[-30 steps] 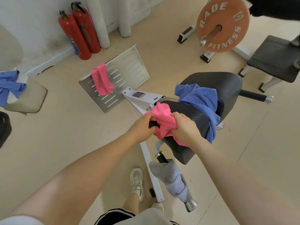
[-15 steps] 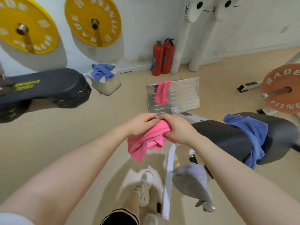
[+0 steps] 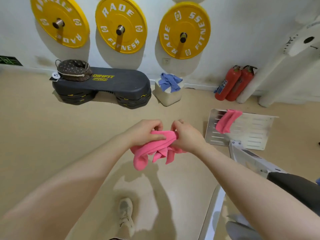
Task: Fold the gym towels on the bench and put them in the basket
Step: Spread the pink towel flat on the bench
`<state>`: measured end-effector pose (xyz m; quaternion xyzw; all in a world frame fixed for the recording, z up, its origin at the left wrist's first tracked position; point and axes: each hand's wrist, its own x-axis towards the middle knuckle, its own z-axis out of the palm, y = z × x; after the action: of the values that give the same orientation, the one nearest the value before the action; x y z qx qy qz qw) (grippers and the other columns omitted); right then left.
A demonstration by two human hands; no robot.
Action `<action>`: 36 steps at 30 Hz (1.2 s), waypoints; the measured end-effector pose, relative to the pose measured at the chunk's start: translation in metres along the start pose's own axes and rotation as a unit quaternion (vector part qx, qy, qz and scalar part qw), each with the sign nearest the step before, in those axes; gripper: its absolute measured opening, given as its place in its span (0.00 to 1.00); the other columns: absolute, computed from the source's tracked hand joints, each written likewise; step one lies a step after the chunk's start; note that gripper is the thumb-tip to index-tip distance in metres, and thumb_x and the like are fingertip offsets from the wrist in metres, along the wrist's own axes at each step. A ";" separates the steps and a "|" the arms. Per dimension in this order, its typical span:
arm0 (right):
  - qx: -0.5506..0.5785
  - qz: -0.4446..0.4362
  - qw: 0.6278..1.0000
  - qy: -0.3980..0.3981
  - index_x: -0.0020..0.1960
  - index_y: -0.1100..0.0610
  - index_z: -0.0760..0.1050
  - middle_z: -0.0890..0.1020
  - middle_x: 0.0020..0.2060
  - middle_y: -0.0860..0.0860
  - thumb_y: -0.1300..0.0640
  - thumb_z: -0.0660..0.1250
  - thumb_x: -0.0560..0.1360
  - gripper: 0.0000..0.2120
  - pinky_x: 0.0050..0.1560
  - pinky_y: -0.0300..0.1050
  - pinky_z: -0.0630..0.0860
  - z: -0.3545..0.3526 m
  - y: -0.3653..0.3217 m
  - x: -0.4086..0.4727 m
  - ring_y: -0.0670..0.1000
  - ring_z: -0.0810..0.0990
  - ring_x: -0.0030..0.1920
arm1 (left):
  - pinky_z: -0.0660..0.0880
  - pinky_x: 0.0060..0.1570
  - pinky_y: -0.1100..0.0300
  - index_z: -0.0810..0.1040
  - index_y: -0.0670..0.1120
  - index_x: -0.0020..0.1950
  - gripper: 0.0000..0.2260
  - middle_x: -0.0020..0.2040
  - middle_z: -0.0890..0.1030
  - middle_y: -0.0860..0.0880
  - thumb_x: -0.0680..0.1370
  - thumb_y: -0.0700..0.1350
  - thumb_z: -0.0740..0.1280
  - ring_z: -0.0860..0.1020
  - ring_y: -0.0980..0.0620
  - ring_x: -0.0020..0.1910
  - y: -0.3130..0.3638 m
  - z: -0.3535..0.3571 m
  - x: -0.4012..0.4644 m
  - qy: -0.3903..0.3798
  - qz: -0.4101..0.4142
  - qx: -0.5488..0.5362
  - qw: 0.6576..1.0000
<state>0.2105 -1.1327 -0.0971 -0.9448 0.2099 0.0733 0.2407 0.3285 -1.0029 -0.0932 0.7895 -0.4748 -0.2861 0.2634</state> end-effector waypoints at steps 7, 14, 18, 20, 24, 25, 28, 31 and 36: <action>0.034 -0.037 0.999 -0.015 0.45 0.56 0.67 0.72 0.42 0.50 0.54 0.69 0.69 0.12 0.38 0.45 0.67 0.022 -0.113 0.116 0.52 0.71 0.43 | 0.64 0.34 0.65 0.69 0.47 0.34 0.12 0.35 0.71 0.54 0.73 0.48 0.69 0.68 0.57 0.34 -0.107 -0.120 -0.001 0.062 -0.044 0.031 0.997; 0.047 -0.048 0.998 0.001 0.52 0.57 0.71 0.77 0.47 0.53 0.53 0.66 0.72 0.12 0.49 0.54 0.74 0.012 -0.154 0.201 0.55 0.74 0.47 | 0.66 0.38 0.64 0.64 0.51 0.31 0.17 0.40 0.73 0.50 0.70 0.45 0.72 0.72 0.53 0.38 -0.162 -0.195 0.023 0.096 -0.029 0.021 0.995; 0.014 -0.049 0.998 0.024 0.55 0.57 0.72 0.76 0.50 0.54 0.59 0.64 0.73 0.11 0.49 0.49 0.72 -0.004 -0.160 0.270 0.56 0.74 0.51 | 0.69 0.43 0.56 0.68 0.48 0.34 0.12 0.43 0.75 0.45 0.72 0.45 0.70 0.74 0.46 0.43 -0.193 -0.232 0.063 0.107 -0.025 0.042 0.993; -0.013 -0.032 0.998 0.045 0.55 0.58 0.73 0.76 0.50 0.55 0.62 0.59 0.75 0.10 0.45 0.47 0.68 -0.011 -0.157 0.315 0.57 0.75 0.51 | 0.68 0.41 0.55 0.71 0.44 0.39 0.10 0.42 0.76 0.46 0.74 0.47 0.68 0.74 0.47 0.42 -0.210 -0.251 0.092 0.103 -0.047 0.060 0.992; -0.002 -0.031 0.998 0.049 0.50 0.56 0.73 0.77 0.43 0.54 0.64 0.57 0.73 0.09 0.39 0.46 0.68 -0.026 -0.151 0.411 0.58 0.77 0.47 | 0.63 0.33 0.63 0.65 0.50 0.35 0.13 0.34 0.72 0.52 0.77 0.48 0.65 0.70 0.50 0.37 -0.248 -0.298 0.169 0.079 -0.076 0.064 0.992; 0.008 -0.030 0.998 0.048 0.50 0.56 0.73 0.78 0.43 0.55 0.64 0.56 0.73 0.10 0.39 0.45 0.67 -0.032 -0.150 0.435 0.59 0.77 0.46 | 0.62 0.32 0.65 0.63 0.51 0.34 0.14 0.33 0.71 0.53 0.77 0.47 0.65 0.69 0.50 0.36 -0.256 -0.311 0.191 0.086 -0.080 0.063 0.991; 0.034 -0.023 0.998 0.040 0.51 0.58 0.75 0.80 0.45 0.57 0.66 0.56 0.73 0.12 0.39 0.45 0.66 -0.055 -0.147 0.506 0.59 0.76 0.47 | 0.62 0.29 0.66 0.62 0.51 0.34 0.15 0.31 0.69 0.52 0.78 0.46 0.63 0.68 0.50 0.32 -0.275 -0.349 0.250 0.109 -0.101 0.024 0.989; 0.049 -0.009 0.998 0.045 0.50 0.59 0.76 0.81 0.45 0.57 0.66 0.57 0.73 0.11 0.41 0.49 0.71 -0.077 -0.142 0.576 0.59 0.77 0.48 | 0.67 0.28 0.60 0.62 0.50 0.34 0.15 0.31 0.69 0.51 0.78 0.44 0.63 0.69 0.51 0.30 -0.296 -0.388 0.300 0.151 -0.133 -0.057 0.978; 0.057 0.014 0.997 0.058 0.52 0.56 0.77 0.79 0.47 0.57 0.63 0.58 0.75 0.11 0.42 0.48 0.69 -0.089 -0.144 0.656 0.59 0.77 0.48 | 0.60 0.34 0.57 0.64 0.49 0.33 0.14 0.30 0.67 0.50 0.76 0.43 0.64 0.66 0.49 0.34 -0.342 -0.443 0.355 0.234 -0.156 -0.068 0.957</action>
<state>0.8674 -1.2979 -0.1157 -0.9290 0.2410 0.0093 0.2807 0.9811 -1.1186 -0.0914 0.8789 -0.2503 -0.1625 0.3723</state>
